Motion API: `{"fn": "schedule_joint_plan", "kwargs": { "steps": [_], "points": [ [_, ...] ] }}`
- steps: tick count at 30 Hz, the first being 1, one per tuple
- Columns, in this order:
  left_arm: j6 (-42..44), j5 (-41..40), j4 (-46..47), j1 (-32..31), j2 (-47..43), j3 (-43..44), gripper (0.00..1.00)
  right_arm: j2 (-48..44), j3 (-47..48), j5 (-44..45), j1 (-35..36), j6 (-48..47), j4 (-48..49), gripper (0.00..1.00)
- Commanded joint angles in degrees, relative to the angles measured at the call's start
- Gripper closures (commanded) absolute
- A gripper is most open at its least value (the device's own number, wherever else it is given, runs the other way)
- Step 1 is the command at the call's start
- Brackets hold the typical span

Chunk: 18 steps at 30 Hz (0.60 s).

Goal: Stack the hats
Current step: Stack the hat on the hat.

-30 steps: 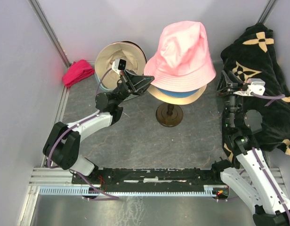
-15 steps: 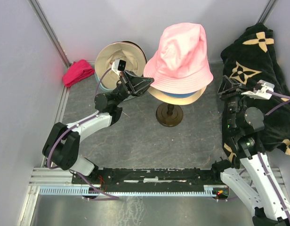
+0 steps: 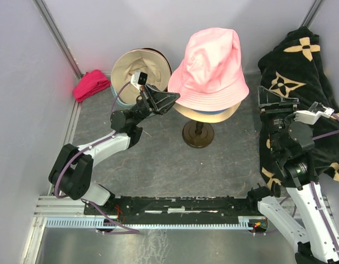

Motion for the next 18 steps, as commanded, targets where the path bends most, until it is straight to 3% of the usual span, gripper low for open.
{"fn": "schedule_joint_plan", "kwargs": {
  "steps": [1, 5, 18],
  "points": [
    [3.30, 1.81, 1.63, -0.07, -2.65, -0.44, 0.97, 0.03, -1.69, -4.13, -0.12, 17.71, 1.52, 0.47],
    [5.11, 1.90, 0.75, -0.01, -3.03, -0.45, 0.97, 1.68, -4.01, -7.01, -0.16, 23.71, 6.21, 0.44],
    [5.87, 2.59, -0.14, -0.04, -2.79, -0.52, 0.97, 4.91, -8.02, -8.21, -0.16, 31.16, 18.64, 0.44]
  ]
}}
